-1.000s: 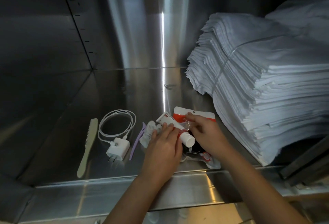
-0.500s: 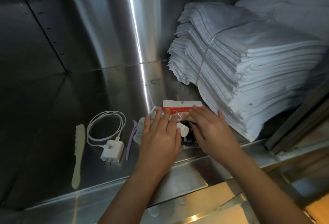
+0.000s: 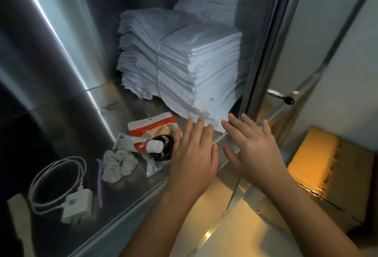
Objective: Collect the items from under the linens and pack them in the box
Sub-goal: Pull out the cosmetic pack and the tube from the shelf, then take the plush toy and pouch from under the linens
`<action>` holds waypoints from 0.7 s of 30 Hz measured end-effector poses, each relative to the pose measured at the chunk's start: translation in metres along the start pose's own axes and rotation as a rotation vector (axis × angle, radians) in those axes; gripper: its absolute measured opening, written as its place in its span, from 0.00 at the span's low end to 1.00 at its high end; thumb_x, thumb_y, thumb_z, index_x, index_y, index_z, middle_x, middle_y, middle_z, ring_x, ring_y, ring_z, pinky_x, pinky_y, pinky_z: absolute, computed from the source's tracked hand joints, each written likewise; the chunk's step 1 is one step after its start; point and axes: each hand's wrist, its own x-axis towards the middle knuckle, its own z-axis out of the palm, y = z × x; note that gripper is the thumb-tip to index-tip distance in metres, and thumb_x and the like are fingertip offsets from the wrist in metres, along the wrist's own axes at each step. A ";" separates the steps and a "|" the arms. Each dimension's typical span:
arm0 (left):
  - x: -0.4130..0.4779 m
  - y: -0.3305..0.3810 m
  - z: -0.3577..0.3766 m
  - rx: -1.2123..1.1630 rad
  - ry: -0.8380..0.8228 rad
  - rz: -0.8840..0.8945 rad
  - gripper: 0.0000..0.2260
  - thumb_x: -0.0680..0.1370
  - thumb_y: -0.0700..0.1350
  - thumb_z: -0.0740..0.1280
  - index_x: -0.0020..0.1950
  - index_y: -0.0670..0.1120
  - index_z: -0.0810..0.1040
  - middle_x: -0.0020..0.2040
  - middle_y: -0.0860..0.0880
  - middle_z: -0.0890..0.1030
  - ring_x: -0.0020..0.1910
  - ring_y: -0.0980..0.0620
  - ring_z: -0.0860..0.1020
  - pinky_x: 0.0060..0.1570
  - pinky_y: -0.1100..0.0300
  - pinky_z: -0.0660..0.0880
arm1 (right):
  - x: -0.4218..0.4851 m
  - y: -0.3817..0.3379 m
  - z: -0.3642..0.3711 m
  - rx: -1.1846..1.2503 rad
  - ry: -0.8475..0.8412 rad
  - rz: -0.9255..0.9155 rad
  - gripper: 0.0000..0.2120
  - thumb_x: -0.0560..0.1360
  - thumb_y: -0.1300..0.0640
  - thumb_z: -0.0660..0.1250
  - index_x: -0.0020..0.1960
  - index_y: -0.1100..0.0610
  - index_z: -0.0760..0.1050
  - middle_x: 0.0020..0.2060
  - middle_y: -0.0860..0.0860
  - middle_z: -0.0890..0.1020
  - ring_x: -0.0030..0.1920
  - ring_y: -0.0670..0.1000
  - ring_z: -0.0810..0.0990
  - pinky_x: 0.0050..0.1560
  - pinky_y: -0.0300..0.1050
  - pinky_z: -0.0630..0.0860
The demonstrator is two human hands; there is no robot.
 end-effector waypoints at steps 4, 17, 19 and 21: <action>0.003 0.050 0.009 -0.082 -0.019 0.115 0.19 0.76 0.46 0.59 0.64 0.40 0.75 0.66 0.40 0.73 0.69 0.39 0.66 0.64 0.38 0.61 | -0.037 0.031 -0.033 -0.069 0.046 0.126 0.23 0.67 0.57 0.75 0.61 0.60 0.77 0.60 0.59 0.78 0.61 0.64 0.75 0.57 0.70 0.67; -0.058 0.278 0.034 -0.317 -0.061 0.530 0.17 0.72 0.42 0.63 0.59 0.39 0.78 0.62 0.39 0.77 0.63 0.38 0.72 0.57 0.35 0.68 | -0.233 0.126 -0.171 -0.314 0.122 0.506 0.23 0.67 0.57 0.75 0.60 0.61 0.77 0.59 0.59 0.79 0.59 0.64 0.76 0.55 0.72 0.68; -0.076 0.315 0.038 -0.332 -0.077 0.595 0.17 0.72 0.43 0.62 0.58 0.40 0.79 0.61 0.40 0.78 0.63 0.39 0.73 0.56 0.36 0.70 | -0.270 0.136 -0.194 -0.351 0.143 0.563 0.23 0.66 0.58 0.76 0.60 0.61 0.77 0.59 0.60 0.79 0.59 0.64 0.77 0.54 0.71 0.69; -0.094 0.352 0.042 -0.373 -0.088 0.648 0.16 0.71 0.43 0.64 0.57 0.40 0.79 0.60 0.40 0.78 0.62 0.38 0.74 0.55 0.36 0.70 | -0.307 0.145 -0.215 -0.406 0.157 0.619 0.24 0.64 0.59 0.77 0.58 0.63 0.78 0.57 0.61 0.79 0.56 0.65 0.78 0.52 0.71 0.70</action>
